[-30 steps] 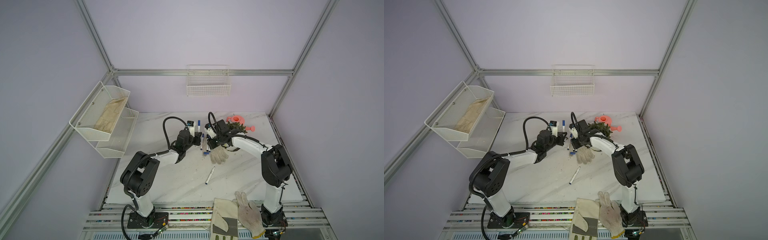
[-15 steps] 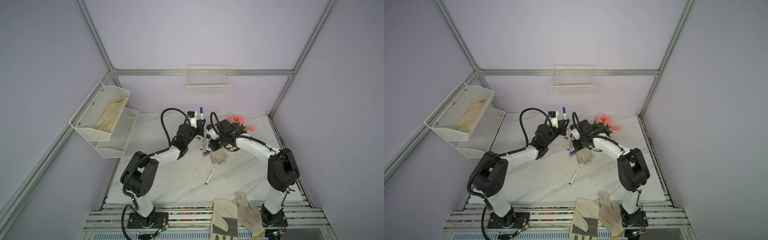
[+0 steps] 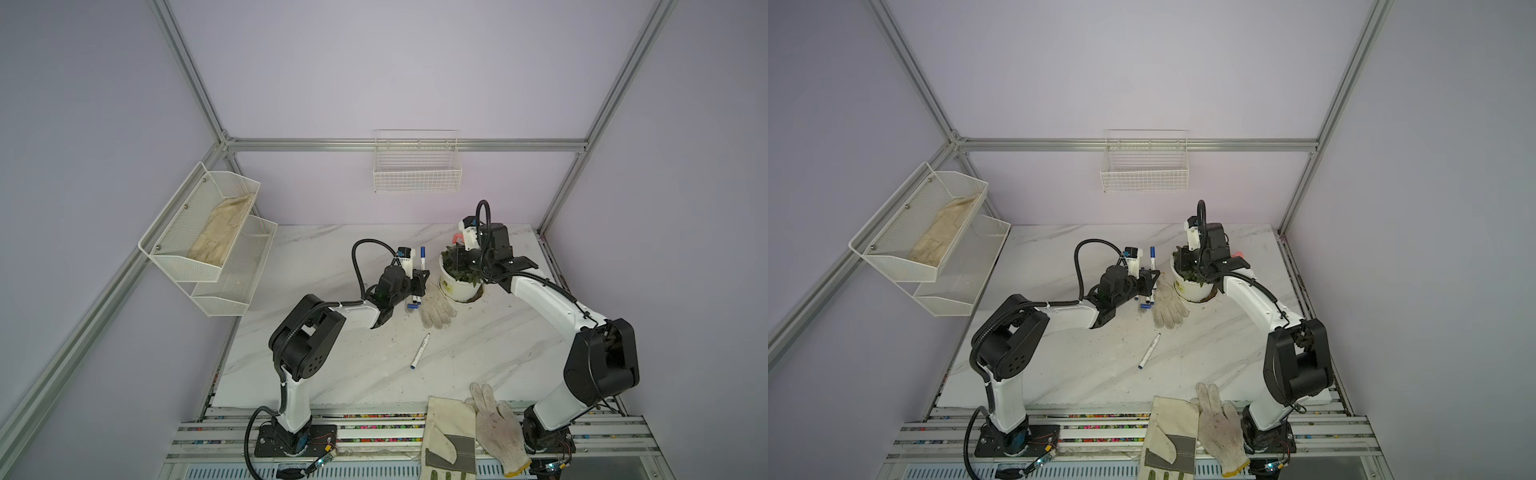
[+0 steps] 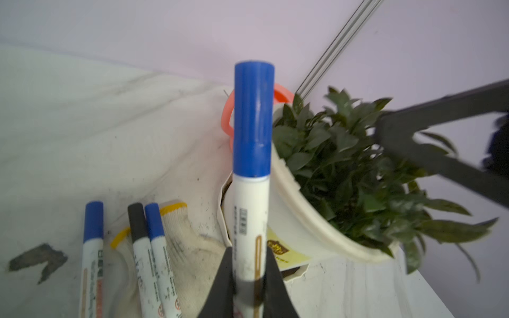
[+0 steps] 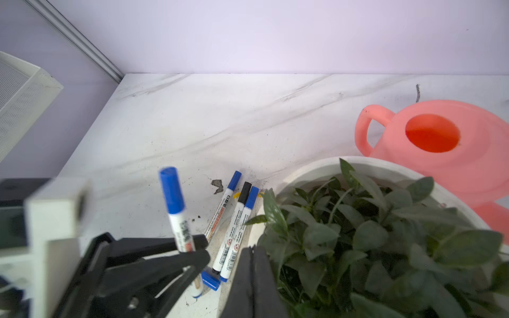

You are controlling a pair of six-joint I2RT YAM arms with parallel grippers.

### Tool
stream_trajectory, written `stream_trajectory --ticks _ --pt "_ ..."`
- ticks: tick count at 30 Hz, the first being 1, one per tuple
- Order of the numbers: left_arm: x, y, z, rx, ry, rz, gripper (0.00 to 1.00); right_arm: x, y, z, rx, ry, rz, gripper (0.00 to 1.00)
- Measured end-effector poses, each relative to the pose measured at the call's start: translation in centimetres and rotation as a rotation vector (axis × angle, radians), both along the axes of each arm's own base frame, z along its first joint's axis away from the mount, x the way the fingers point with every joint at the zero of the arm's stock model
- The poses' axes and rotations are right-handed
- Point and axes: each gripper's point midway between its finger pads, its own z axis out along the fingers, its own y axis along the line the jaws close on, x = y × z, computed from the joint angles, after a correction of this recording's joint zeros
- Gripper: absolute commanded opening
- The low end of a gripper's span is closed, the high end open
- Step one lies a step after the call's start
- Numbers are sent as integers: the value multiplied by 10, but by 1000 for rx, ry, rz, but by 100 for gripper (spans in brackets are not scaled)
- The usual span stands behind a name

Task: Insert the pens into the pen caps
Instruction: 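Lower the blue-capped marker onto the glove and open the left gripper, then move the left gripper to the uncapped white marker and grasp it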

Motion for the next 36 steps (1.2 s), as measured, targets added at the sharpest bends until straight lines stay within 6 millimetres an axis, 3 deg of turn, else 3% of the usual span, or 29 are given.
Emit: stream_trajectory --ticks 5,10,18,28,32,36 --pt "-12 -2 -55 87 150 -45 4 -1 0 -5 7 9 -10 0" --pt "-20 -2 -74 122 215 -73 8 -1 -1 -7 9 13 -15 0" --pt "-9 -18 -59 89 194 -111 32 0 -1 -5 13 4 -16 0" --pt "-10 -19 -55 120 183 -131 41 -1 -1 -2 18 -7 -16 0" --pt "-28 -9 -38 191 125 -178 46 -2 -1 -2 17 -8 -16 0" --pt "-66 0 -31 331 63 -266 56 -2 -1 -2 17 -8 -16 0"
